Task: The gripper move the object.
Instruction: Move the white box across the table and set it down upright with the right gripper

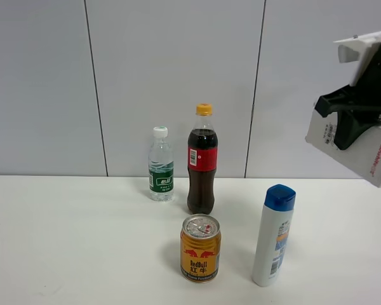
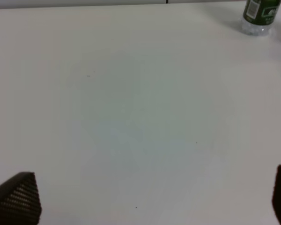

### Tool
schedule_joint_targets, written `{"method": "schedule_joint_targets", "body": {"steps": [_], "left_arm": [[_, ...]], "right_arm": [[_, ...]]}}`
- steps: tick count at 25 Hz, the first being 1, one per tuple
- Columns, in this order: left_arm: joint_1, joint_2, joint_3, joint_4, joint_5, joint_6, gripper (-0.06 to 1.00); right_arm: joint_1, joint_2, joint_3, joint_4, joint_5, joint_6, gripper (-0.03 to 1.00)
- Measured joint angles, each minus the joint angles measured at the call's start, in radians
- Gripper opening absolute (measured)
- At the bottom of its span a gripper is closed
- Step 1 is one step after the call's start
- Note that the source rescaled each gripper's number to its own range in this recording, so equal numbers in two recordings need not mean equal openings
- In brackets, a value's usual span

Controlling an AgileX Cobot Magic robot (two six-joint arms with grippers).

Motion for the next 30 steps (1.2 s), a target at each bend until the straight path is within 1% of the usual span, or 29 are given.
{"method": "schedule_joint_targets", "body": {"steps": [4, 8, 13, 15, 21, 24, 30], "left_arm": [[0.0, 0.0, 0.0, 0.0, 0.0, 0.0, 1.0], [0.0, 0.0, 0.0, 0.0, 0.0, 0.0, 1.0], [0.0, 0.0, 0.0, 0.0, 0.0, 0.0, 1.0], [0.0, 0.0, 0.0, 0.0, 0.0, 0.0, 1.0], [0.0, 0.0, 0.0, 0.0, 0.0, 0.0, 1.0], [0.0, 0.0, 0.0, 0.0, 0.0, 0.0, 1.0], [0.0, 0.0, 0.0, 0.0, 0.0, 0.0, 1.0]], "right_arm": [[-0.02, 0.097, 0.005, 0.021, -0.076, -0.002, 0.0], [-0.02, 0.216, 0.003, 0.063, -0.14, -0.03, 0.0], [-0.02, 0.347, -0.054, 0.102, -0.143, -0.114, 0.0], [-0.02, 0.378, -0.091, 0.102, -0.143, -0.136, 0.0], [-0.014, 0.473, -0.228, 0.115, -0.15, -0.158, 0.0], [0.004, 0.514, -0.271, 0.125, -0.16, -0.174, 0.0], [0.034, 0.602, -0.316, 0.185, -0.173, -0.23, 0.0]]}}
